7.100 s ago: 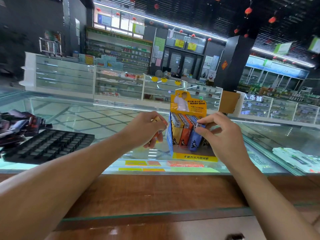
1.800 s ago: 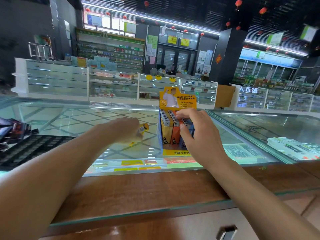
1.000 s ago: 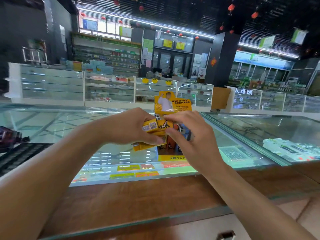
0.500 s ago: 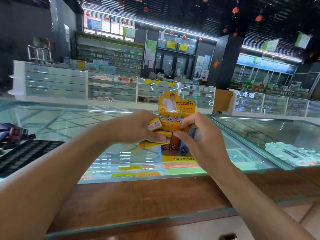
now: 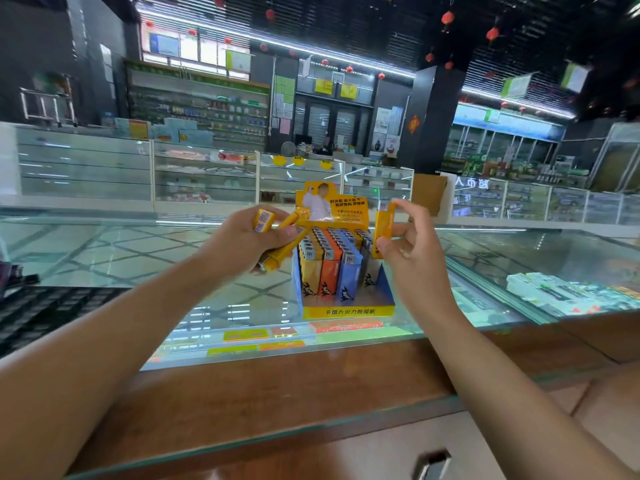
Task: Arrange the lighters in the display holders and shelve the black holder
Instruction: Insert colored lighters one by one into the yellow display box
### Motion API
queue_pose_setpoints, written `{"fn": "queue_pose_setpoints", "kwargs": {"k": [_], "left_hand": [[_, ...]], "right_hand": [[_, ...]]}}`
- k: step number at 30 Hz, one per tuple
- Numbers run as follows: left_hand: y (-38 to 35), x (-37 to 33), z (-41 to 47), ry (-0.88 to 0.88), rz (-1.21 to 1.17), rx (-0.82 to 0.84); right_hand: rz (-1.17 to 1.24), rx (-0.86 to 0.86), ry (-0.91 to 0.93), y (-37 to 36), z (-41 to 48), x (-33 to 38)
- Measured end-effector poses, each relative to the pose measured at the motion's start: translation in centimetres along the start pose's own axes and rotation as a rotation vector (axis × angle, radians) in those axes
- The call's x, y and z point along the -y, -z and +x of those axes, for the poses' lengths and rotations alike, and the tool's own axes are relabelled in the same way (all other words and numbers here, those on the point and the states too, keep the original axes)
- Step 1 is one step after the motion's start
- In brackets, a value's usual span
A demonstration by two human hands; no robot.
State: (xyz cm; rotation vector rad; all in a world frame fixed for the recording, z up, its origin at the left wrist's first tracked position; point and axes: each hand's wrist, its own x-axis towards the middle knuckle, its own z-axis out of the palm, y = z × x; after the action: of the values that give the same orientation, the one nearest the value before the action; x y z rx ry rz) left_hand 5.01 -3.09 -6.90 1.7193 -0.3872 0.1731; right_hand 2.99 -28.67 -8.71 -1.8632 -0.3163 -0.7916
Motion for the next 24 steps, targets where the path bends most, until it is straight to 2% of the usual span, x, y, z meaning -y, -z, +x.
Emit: {"fn": "queue_pose_setpoints", "kwargs": {"k": [4, 9, 15, 18, 21, 24], "left_hand": [[-0.3, 0.8, 0.3, 0.037, -0.107, -0.094], [-0.9, 1.3, 0.3, 0.094, -0.136, -0.090], [-1.0, 1.4, 0.2, 0.086, -0.103, -0.074], [-1.0, 1.3, 0.0, 0.081, -0.057, -0.077], [-1.0, 1.1, 0.0, 0.080, -0.093, -0.092], [-1.0, 0.8, 0.1, 0.082, -0.138, -0.148]], "right_hand": [[-0.084, -0.017, 0.077, -0.2, 0.1, -0.3], [-0.172, -0.077, 0.164, -0.2, 0.0, 0.1], [-0.250, 0.032, 0.146, -0.6, 1.1, -1.8], [-0.377, 0.061, 0.156, -0.8, 1.5, -2.7], [-0.522, 0.082, 0.189, -1.1, 1.6, -3.0], [-0.554, 0.071, 0.204, -1.4, 1.4, -2.7]]}}
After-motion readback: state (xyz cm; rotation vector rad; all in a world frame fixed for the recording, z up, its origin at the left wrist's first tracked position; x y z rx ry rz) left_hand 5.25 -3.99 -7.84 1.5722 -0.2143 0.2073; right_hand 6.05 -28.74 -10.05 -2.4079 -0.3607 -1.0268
